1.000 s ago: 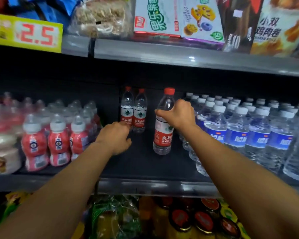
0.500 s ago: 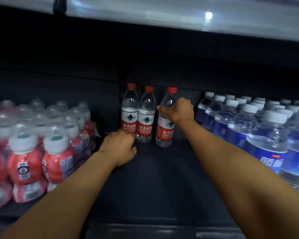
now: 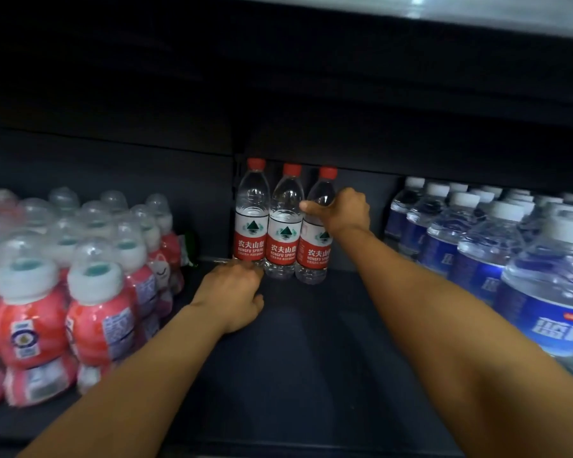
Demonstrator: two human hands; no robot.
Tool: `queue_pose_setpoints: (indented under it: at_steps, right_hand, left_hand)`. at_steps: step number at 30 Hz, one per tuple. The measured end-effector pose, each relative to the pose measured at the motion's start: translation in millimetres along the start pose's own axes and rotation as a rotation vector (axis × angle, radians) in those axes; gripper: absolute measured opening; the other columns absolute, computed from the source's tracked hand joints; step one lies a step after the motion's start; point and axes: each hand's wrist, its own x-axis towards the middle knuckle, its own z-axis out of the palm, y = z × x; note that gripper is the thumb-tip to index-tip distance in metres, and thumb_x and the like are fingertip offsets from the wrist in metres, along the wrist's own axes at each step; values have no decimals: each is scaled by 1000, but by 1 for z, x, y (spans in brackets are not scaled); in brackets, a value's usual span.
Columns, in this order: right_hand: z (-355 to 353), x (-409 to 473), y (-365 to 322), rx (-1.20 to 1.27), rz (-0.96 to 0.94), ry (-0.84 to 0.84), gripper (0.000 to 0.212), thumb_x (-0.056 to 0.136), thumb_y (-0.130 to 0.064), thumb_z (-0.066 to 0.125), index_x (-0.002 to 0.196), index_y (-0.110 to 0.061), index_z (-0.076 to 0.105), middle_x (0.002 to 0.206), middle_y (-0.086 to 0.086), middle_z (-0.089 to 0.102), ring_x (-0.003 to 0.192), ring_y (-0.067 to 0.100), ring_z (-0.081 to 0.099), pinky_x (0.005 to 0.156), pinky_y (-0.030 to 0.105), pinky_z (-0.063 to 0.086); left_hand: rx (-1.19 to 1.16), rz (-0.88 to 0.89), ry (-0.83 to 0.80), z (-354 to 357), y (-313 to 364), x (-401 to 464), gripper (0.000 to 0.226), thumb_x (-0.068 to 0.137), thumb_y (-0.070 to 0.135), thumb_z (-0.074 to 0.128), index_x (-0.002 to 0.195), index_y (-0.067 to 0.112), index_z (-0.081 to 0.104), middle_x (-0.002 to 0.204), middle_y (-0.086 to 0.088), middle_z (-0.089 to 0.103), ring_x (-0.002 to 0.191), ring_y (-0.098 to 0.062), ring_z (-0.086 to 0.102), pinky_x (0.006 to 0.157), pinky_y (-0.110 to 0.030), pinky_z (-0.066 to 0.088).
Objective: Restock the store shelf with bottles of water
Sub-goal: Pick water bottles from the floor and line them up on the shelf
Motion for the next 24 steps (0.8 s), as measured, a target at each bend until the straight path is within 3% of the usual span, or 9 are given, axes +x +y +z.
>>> queue_pose_setpoints:
  at_steps: [4, 10, 14, 21, 24]
  right_hand:
    - [-5, 1, 4, -1, -3, -65, 65, 69, -53, 80, 107, -2, 63, 112, 13, 63, 103, 29, 62, 69, 29, 46]
    - [-17, -13, 11, -15, -104, -213, 43, 83, -43, 71, 112, -12, 64, 114, 8, 66, 106, 25, 62, 77, 26, 47]
    - [-33, -40, 12, -165, -186, -242, 54, 86, -40, 67, 129, -12, 50, 123, 10, 61, 112, 31, 59, 92, 42, 52]
    - [-89, -141, 10, -349, -483, -349, 34, 88, -25, 57, 118, -12, 52, 117, 11, 61, 103, 32, 59, 78, 34, 47]
    - [-113, -192, 16, -391, -548, -375, 34, 89, -27, 54, 120, -12, 51, 121, 11, 57, 108, 32, 55, 82, 39, 48]
  left_hand:
    - [1, -8, -5, -1, 4, -2, 39, 92, 35, 50, 125, 14, 52, 130, -5, 51, 120, -23, 48, 96, -33, 43]
    - [17, -11, -19, -14, 13, -10, 37, 92, 35, 51, 122, 14, 54, 126, -5, 54, 116, -24, 51, 92, -34, 45]
    - [30, -6, 1, -33, 21, -24, 37, 91, 35, 52, 121, 13, 55, 123, -6, 56, 114, -25, 53, 91, -36, 48]
    - [22, 23, 21, -72, 49, -85, 36, 90, 34, 54, 119, 12, 56, 121, -8, 55, 113, -27, 52, 91, -39, 48]
    - [15, 29, 2, -87, 65, -122, 38, 90, 33, 54, 122, 12, 55, 122, -8, 54, 115, -27, 51, 92, -39, 48]
